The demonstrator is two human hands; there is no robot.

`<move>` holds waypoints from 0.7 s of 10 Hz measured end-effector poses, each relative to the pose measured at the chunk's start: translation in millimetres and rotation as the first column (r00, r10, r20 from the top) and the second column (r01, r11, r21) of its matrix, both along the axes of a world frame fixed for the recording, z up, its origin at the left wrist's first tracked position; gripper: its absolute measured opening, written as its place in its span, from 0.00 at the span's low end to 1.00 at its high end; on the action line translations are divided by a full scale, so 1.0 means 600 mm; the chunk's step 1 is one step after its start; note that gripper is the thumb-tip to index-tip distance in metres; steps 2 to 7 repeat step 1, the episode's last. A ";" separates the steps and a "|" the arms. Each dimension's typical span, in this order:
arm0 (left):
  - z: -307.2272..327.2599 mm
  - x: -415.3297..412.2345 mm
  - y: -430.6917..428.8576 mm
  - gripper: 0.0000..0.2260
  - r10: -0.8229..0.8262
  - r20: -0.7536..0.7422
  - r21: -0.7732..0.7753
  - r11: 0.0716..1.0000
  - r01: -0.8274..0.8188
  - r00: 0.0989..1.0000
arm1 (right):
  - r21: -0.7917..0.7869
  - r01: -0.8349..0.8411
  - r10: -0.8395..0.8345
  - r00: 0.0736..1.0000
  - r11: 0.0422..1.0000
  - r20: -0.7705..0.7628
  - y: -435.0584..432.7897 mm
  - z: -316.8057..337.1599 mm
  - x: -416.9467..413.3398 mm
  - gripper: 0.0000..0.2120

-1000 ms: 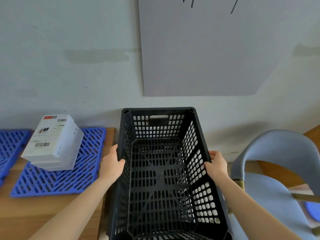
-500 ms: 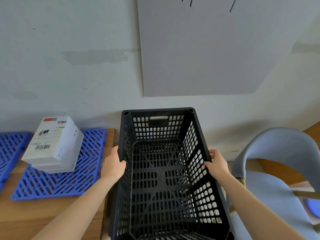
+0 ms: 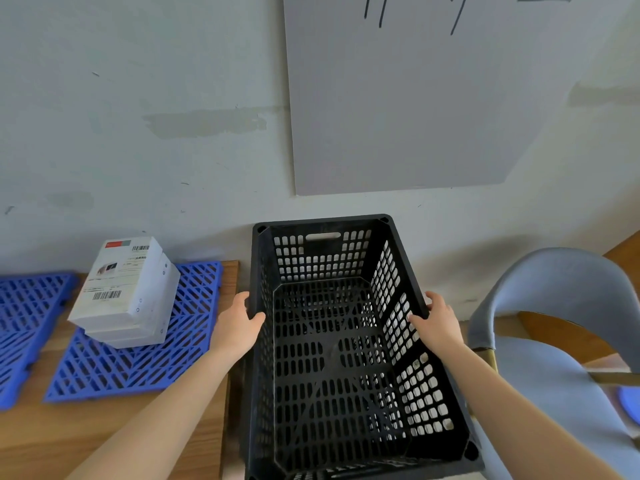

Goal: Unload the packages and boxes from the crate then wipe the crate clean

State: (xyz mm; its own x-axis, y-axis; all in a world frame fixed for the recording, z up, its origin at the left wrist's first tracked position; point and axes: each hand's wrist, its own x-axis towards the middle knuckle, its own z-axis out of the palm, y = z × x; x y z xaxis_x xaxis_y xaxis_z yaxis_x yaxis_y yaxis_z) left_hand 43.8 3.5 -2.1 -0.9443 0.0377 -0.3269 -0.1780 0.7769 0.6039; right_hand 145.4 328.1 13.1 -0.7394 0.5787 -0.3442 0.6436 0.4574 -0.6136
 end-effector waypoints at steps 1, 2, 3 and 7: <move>0.013 0.013 -0.012 0.23 -0.002 -0.034 0.032 0.999 0.003 0.999 | 0.121 0.010 -0.005 0.999 0.993 -0.036 -0.015 0.014 0.020 0.28; 0.013 0.013 -0.012 0.23 -0.002 -0.034 0.032 0.999 0.003 0.999 | 0.121 0.010 -0.005 0.999 0.993 -0.036 -0.015 0.014 0.020 0.28; 0.013 0.013 -0.012 0.23 -0.002 -0.034 0.032 0.999 0.003 0.999 | 0.121 0.010 -0.005 0.999 0.993 -0.036 -0.015 0.014 0.020 0.28; 0.013 0.013 -0.012 0.23 -0.002 -0.034 0.032 0.999 0.003 0.999 | 0.121 0.010 -0.005 0.999 0.993 -0.036 -0.015 0.014 0.020 0.28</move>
